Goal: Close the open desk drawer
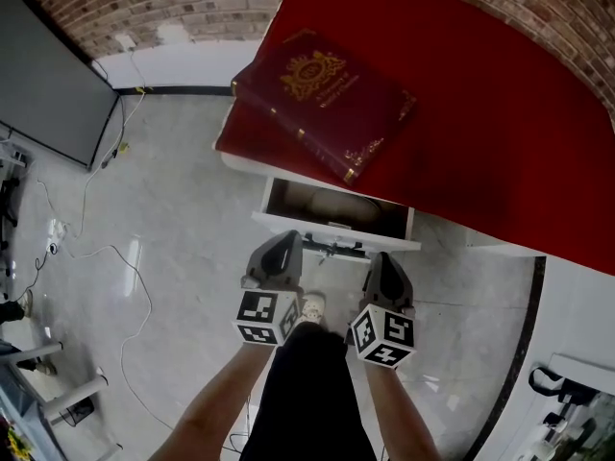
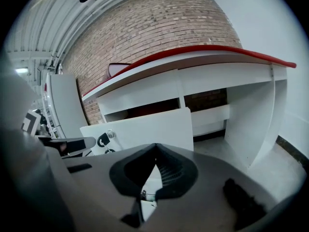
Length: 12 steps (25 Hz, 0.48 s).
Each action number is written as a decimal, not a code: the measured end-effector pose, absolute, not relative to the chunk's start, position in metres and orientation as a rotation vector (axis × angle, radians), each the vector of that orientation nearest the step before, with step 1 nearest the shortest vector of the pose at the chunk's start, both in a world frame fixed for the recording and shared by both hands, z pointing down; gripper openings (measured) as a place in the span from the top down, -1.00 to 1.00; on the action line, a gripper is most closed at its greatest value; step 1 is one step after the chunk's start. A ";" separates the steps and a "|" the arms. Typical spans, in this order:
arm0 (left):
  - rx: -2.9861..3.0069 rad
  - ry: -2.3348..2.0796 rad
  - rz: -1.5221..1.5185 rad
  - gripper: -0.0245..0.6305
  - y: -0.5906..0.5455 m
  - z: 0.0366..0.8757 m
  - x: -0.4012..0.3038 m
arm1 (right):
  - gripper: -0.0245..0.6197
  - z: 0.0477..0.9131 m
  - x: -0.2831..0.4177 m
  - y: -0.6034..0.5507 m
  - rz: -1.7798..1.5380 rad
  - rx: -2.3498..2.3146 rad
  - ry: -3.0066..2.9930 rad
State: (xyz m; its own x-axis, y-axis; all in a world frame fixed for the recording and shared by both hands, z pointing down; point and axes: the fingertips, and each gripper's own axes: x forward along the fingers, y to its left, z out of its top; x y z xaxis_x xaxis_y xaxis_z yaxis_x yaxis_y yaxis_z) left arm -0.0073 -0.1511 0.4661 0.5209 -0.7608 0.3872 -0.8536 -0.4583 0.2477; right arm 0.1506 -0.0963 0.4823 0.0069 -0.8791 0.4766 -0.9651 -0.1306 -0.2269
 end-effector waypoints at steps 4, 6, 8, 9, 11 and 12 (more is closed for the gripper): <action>2.323 -1.369 0.274 0.90 -0.155 0.466 -0.008 | 0.90 0.486 0.151 -0.101 0.799 2.153 -1.922; 2.318 -1.371 0.273 0.90 -0.155 0.467 -0.008 | 0.90 0.486 0.151 -0.106 0.801 2.158 -1.917; 2.331 -1.372 0.292 0.90 -0.156 0.467 -0.008 | 0.90 0.486 0.152 -0.109 0.794 2.151 -1.915; 2.337 -1.370 0.298 0.90 -0.156 0.467 -0.008 | 0.90 0.486 0.152 -0.110 0.788 2.146 -1.913; 2.340 -1.362 0.297 0.90 -0.156 0.467 -0.008 | 0.90 0.486 0.152 -0.110 0.777 2.139 -1.915; 2.341 -1.360 0.295 0.90 -0.156 0.467 -0.008 | 0.90 0.486 0.152 -0.110 0.773 2.137 -1.915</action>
State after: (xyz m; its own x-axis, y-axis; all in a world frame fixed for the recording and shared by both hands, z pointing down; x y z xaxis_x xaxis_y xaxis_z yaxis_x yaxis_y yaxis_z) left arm -0.0075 -0.1561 0.4665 0.5003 -0.7776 0.3809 -0.8655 -0.4367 0.2454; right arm 0.1520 -0.1098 0.4858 0.0414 -0.8761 0.4804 -0.9641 -0.1612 -0.2109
